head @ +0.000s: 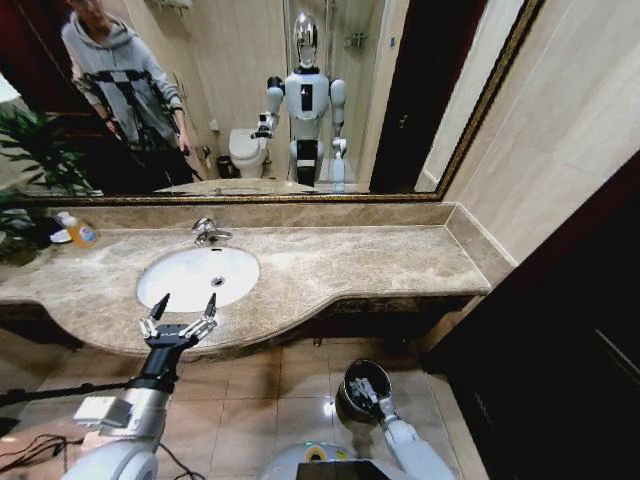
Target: Pick up the trash from the sink and place it in the trash bin.
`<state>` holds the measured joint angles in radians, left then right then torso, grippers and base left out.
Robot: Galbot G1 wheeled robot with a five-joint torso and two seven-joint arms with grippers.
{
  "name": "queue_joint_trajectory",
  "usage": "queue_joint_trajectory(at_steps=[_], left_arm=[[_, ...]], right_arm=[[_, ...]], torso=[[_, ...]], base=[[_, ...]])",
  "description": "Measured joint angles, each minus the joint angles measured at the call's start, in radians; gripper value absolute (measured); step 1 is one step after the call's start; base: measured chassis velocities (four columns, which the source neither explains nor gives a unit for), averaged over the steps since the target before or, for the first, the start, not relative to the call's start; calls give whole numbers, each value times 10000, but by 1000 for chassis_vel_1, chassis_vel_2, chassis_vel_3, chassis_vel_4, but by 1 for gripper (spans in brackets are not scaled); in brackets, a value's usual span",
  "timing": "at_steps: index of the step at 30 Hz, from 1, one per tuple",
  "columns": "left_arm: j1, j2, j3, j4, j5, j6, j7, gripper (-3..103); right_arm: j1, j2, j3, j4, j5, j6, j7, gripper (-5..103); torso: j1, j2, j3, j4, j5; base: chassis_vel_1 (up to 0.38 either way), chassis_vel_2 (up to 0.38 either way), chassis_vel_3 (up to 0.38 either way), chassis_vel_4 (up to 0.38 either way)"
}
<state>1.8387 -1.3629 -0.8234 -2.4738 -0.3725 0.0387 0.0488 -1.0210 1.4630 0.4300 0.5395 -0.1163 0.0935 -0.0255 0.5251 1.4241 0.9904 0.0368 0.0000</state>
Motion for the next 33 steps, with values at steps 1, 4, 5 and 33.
queue_joint_trajectory(at_steps=[1,4,5,33], left_arm=[[0,0,0,0,0,0,0,100],[0,0,0,0,0,0,0,100],[0,0,0,0,0,0,0,100],[0,0,0,0,0,0,0,100]], right_arm=[[26,5,1,-38,-20,12,34,25],[35,12,4,-38,-49,13,110,29],[34,14,6,-23,-51,12,157,35],[-2912,-514,60,5818,1760,-1301,161,100]], torso=[[0,0,0,0,0],[0,0,0,0,-1],[0,0,0,0,0],[-1,1,-1,0,2]], base=[[0,0,0,0],[0,0,0,0],[0,0,0,0],[0,0,0,0]])
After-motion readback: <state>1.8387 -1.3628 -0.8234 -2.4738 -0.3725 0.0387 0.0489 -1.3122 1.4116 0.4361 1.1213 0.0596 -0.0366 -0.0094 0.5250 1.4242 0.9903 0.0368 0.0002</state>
